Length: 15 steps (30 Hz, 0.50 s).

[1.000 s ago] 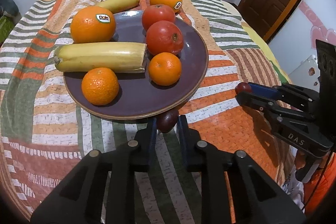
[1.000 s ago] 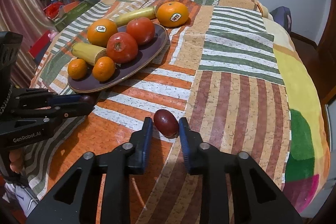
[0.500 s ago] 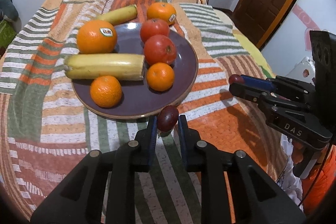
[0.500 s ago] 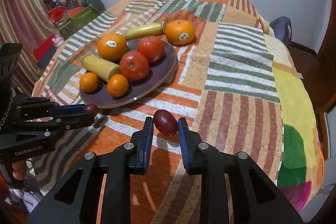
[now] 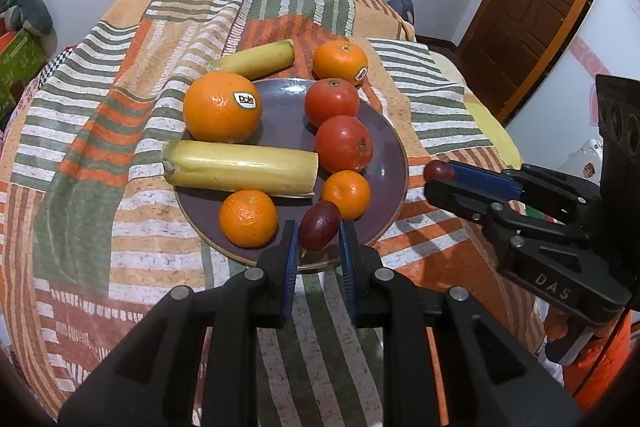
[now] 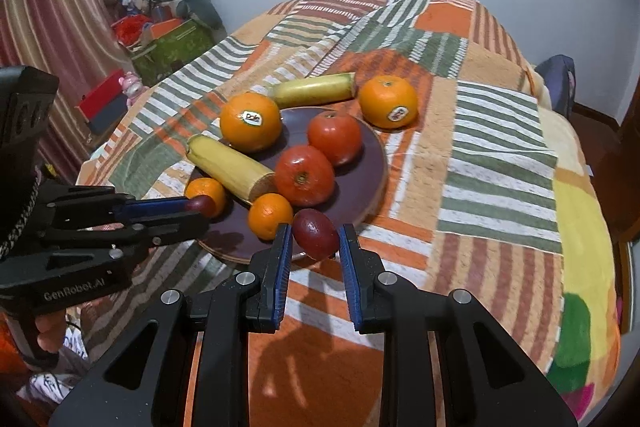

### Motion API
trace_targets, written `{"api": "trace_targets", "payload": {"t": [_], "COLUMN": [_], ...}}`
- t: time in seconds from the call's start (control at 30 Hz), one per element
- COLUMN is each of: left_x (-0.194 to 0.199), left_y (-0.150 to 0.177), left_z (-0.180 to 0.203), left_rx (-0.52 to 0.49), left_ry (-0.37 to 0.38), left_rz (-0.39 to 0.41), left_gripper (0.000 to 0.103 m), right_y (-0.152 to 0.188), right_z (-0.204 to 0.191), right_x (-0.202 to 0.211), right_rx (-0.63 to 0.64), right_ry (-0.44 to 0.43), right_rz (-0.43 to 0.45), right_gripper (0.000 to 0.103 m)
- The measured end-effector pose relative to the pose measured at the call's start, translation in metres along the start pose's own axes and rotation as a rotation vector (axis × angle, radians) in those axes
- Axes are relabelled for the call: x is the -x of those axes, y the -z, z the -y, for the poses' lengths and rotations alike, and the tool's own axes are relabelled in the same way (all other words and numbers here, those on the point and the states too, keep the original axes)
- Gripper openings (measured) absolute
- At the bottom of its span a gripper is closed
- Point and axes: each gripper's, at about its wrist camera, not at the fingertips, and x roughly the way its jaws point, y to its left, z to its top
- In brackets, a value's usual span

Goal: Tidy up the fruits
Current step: 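Lower the plum onto the plate with right tool while left tool releases its plum there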

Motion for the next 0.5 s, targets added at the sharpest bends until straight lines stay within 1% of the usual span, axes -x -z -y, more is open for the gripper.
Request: {"api": "trace_targets", "payload": {"t": [0.13, 0.5], "left_x": [-0.008, -0.025], "left_y": [0.0, -0.003], "left_z": [0.002, 0.0], "left_rx": [-0.003, -0.002], "left_ry": [0.004, 0.012], "left_rz": [-0.015, -0.043], "left_gripper": [0.02, 0.02], "right_y": [-0.001, -0.001], "right_z": [-0.004, -0.003], "right_x": [-0.012, -0.026], "right_rx": [0.007, 0.01], "right_ry": [-0.008, -0.008], "right_rz": [-0.022, -0.056], "right_gripper": [0.022, 0.022]}}
